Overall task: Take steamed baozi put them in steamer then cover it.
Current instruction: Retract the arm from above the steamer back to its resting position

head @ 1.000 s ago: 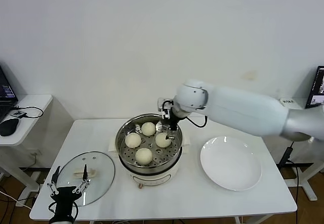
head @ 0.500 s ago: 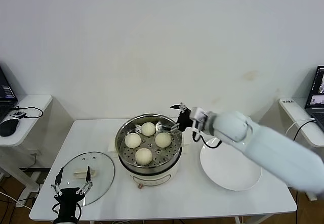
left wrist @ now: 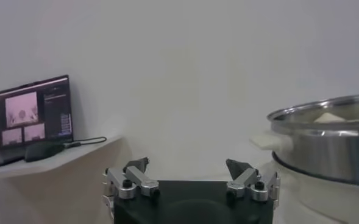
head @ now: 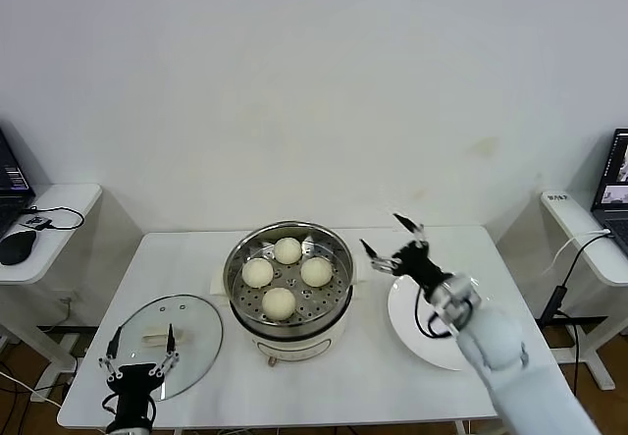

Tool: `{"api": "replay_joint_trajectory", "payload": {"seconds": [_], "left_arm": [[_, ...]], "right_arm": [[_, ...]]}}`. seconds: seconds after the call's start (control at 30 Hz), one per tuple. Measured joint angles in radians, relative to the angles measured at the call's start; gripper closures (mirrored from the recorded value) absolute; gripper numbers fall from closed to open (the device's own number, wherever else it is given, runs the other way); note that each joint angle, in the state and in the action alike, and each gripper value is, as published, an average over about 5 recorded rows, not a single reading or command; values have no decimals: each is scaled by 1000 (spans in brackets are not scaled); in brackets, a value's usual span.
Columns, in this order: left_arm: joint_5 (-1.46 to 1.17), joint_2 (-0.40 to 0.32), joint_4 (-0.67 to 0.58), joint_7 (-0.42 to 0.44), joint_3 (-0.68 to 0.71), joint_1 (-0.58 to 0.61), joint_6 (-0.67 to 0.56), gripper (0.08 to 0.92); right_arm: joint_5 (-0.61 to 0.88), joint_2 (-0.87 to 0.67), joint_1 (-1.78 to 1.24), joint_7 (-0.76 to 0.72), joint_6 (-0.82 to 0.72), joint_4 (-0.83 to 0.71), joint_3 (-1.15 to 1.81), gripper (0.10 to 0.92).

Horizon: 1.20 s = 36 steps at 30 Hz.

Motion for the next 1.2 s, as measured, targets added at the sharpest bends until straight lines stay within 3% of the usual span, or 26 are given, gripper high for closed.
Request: {"api": "replay_joint_trajectory", "payload": {"seconds": [0.3, 0.77, 1.2], "left_arm": [[296, 62, 11, 25, -67, 27, 20, 177], [856, 124, 40, 106, -199, 105, -15, 177], [1125, 187, 149, 153, -175, -19, -3, 177]], "right_arm": [[-19, 177, -273, -24, 28, 56, 249, 203], [11, 279, -464, 4, -7, 115, 407, 203], [10, 314, -530, 15, -22, 136, 441, 203]]}}
